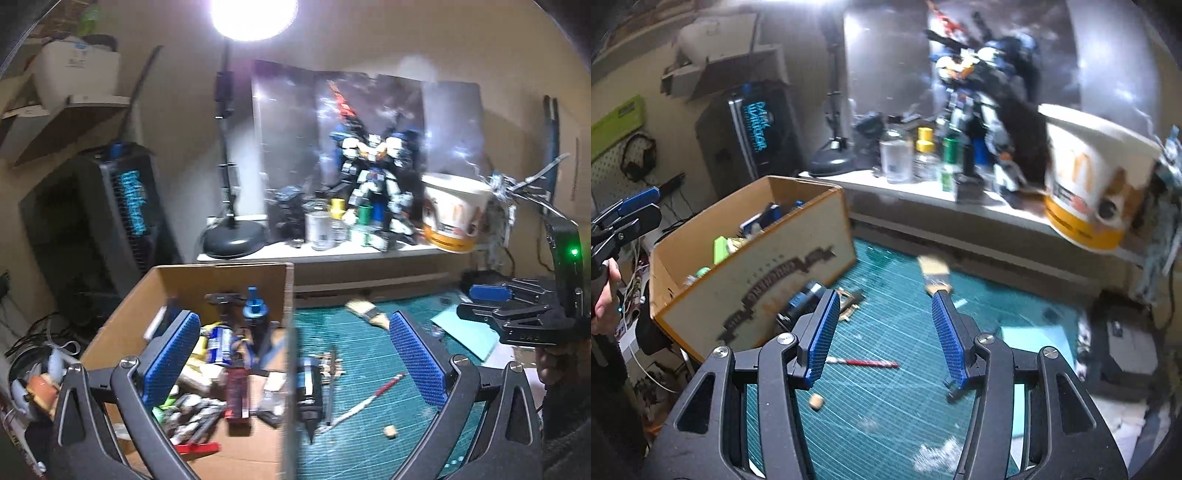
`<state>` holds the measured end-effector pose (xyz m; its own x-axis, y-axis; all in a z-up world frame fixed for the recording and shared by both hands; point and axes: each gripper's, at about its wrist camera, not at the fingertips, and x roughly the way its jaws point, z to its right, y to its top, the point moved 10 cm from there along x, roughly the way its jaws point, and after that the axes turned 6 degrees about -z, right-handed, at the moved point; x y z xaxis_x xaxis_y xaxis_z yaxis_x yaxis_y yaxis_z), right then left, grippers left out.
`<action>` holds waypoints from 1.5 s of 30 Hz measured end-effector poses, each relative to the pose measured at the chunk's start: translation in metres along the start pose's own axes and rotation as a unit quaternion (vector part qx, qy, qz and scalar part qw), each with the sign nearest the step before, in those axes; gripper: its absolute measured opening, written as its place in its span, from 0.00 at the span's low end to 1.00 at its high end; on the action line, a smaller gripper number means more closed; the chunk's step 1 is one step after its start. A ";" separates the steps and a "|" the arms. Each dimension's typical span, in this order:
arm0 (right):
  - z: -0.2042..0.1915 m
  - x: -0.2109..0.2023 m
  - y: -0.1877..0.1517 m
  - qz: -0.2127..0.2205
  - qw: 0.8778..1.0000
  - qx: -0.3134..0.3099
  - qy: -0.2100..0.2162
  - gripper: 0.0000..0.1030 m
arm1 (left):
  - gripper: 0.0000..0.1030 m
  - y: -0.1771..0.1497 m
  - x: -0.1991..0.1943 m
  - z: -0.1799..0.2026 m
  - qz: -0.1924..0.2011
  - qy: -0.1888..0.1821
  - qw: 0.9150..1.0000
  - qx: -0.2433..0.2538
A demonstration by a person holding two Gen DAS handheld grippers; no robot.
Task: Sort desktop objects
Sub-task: 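Move both open tools back over the cutting mat, then grasp the black pen with the left tool while the right tool grasps the wooden paintbrush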
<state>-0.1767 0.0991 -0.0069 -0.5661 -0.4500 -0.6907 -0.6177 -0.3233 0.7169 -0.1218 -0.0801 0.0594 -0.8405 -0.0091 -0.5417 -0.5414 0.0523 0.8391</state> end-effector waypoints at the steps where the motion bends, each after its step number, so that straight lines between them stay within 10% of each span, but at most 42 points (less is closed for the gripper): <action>1: 0.004 -0.002 -0.004 -0.001 1.000 0.003 -0.003 0.48 | 1.00 0.000 0.002 0.008 0.000 -0.008 1.000 0.005; 11: 0.060 -0.030 -0.046 -0.011 0.997 0.062 -0.044 0.48 | 1.00 -0.006 0.033 0.064 -0.019 -0.064 0.997 0.024; 19: 0.086 -0.039 -0.079 -0.023 0.994 0.091 -0.050 0.48 | 0.98 -0.093 0.084 0.102 -0.091 -0.138 0.986 -0.003; 36: 0.074 -0.010 -0.104 -0.057 0.995 0.075 -0.016 0.48 | 0.43 -0.143 0.179 0.078 -0.186 -0.069 0.980 0.015; 45: 0.082 0.014 -0.111 -0.079 0.993 0.088 -0.003 0.48 | 0.42 -0.146 0.201 0.058 -0.197 -0.038 0.980 0.008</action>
<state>-0.1602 0.1968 -0.1038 -0.4575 -0.4011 -0.7936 -0.7842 -0.2386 0.5727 -0.2100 -0.0320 -0.1751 -0.5628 0.0421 -0.8255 -0.8221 0.0755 0.5643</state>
